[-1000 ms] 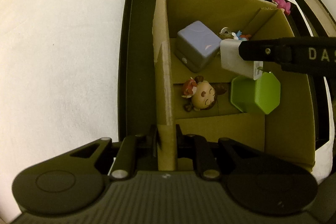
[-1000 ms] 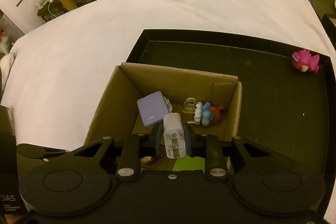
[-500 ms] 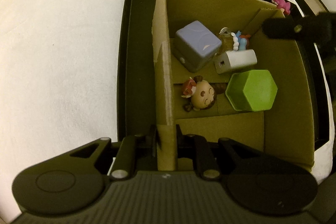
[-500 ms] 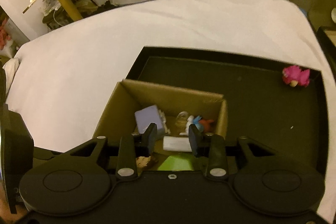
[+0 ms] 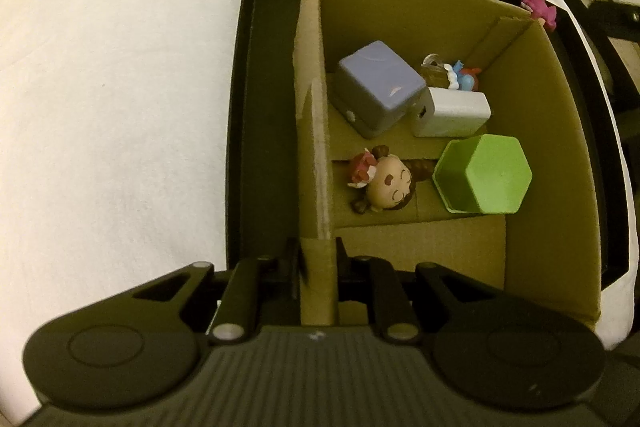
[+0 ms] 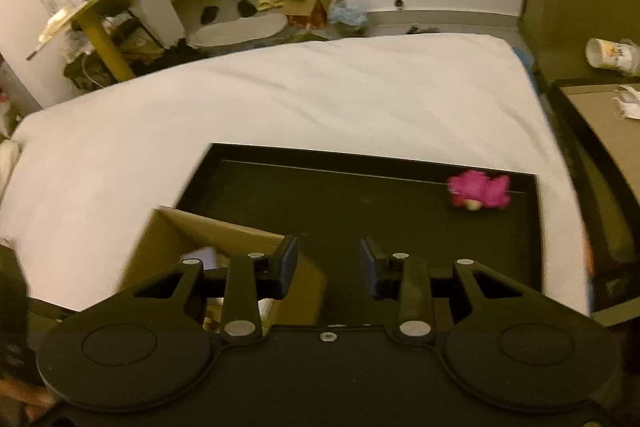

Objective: Organize rigid objects
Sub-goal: 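Move the right gripper out of the box to the pink plush figure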

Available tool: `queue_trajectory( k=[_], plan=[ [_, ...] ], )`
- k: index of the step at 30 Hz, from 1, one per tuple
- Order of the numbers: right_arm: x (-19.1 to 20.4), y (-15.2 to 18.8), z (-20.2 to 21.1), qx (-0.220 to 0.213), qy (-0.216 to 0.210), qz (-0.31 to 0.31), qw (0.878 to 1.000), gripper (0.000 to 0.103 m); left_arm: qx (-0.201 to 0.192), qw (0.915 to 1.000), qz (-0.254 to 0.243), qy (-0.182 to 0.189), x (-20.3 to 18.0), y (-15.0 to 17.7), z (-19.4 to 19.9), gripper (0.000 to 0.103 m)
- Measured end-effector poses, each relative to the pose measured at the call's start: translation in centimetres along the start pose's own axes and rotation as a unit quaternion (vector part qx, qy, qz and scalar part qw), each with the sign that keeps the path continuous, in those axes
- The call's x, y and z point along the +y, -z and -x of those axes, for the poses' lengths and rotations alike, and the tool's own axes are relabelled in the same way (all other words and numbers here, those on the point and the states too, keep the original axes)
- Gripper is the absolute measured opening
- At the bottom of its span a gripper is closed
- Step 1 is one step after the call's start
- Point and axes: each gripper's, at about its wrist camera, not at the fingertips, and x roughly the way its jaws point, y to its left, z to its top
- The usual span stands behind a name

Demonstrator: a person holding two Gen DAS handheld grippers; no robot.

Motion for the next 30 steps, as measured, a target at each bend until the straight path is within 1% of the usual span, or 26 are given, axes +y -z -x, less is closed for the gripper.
queue_trajectory(
  k=[3, 5, 7, 12, 17, 19, 21, 24, 26, 29, 30],
  plan=[
    [-1.4, 0.5, -0.2, -0.008, -0.005, 0.008, 1.0, 0.035, -0.001, 1.0, -0.002, -0.004, -0.1, -0.1, 0.0, 0.013],
    [-2.1, 0.8, -0.5, -0.012, 0.006, 0.015, 1.0, 0.035, -0.002, 1.0, 0.0, -0.006, -0.2, -0.1, 0.1, 0.013],
    [-2.8, 1.0, -0.8, -0.019, 0.004, 0.019, 1.0, 0.035, -0.004, 1.0, 0.001, -0.008, -0.3, -0.1, 0.1, 0.013],
    [-4.3, 1.4, -1.3, -0.034, 0.011, 0.042, 0.998, 0.042, -0.003, 0.9999, 0.001, -0.011, -0.7, 0.2, 0.3, 0.013],
    [-5.3, 1.5, -2.5, -0.039, 0.027, 0.066, 0.997, 0.042, -0.002, 0.9999, 0.003, -0.014, -0.6, 0.2, 0.5, 0.013],
    [-5.6, 1.5, -3.0, -0.044, 0.036, 0.075, 0.996, 0.048, -0.002, 0.9999, 0.003, -0.014, -0.6, 0.1, 0.6, 0.013],
    [-6.1, 1.5, -3.5, -0.048, 0.044, 0.081, 0.995, 0.055, 0.0, 0.9999, 0.007, -0.013, -0.5, 0.0, 0.5, 0.013],
    [-6.8, 1.4, -4.7, -0.045, 0.059, 0.083, 0.994, 0.059, 0.002, 0.9999, 0.007, -0.014, -0.5, -0.1, 0.5, 0.013],
    [-7.4, 1.2, -5.5, -0.045, 0.074, 0.072, 0.994, 0.062, 0.002, 0.9999, 0.008, -0.014, -0.4, -0.2, 0.4, 0.013],
    [-8.6, 0.9, -6.4, -0.048, 0.078, 0.041, 0.995, 0.071, 0.003, 0.9998, 0.009, -0.016, -0.4, -0.3, 0.3, 0.013],
    [-8.9, 0.9, -6.7, -0.049, 0.077, 0.036, 0.995, 0.071, 0.004, 0.9998, 0.009, -0.017, -0.5, -0.3, 0.3, 0.012]
  ],
)
